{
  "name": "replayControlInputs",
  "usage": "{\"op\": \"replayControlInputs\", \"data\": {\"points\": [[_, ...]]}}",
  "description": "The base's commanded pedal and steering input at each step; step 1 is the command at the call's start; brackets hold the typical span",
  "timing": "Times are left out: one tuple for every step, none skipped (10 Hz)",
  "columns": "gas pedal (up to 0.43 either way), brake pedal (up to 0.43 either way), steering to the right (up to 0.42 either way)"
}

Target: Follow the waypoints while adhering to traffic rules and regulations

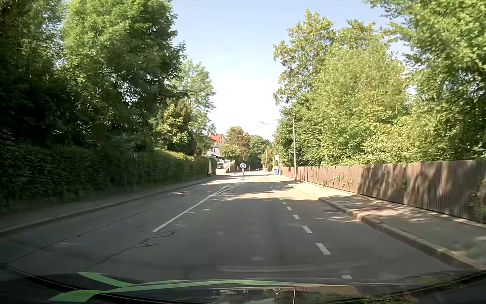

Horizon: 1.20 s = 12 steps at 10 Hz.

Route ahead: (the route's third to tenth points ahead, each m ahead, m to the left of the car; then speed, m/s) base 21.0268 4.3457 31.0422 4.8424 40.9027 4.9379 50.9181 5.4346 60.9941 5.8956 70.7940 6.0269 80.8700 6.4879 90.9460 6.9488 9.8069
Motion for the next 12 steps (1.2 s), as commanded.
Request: {"op": "replayControlInputs", "data": {"points": [[0.000, 0.000, -0.005], [0.000, 0.000, -0.004], [0.008, 0.000, -0.004], [0.008, 0.000, -0.004], [0.028, 0.000, -0.003], [0.079, 0.000, -0.003], [0.098, 0.000, -0.003], [0.110, 0.000, -0.003], [0.118, 0.000, -0.003], [0.118, 0.000, -0.003], [0.157, 0.000, -0.003], [0.169, 0.000, -0.003]]}}
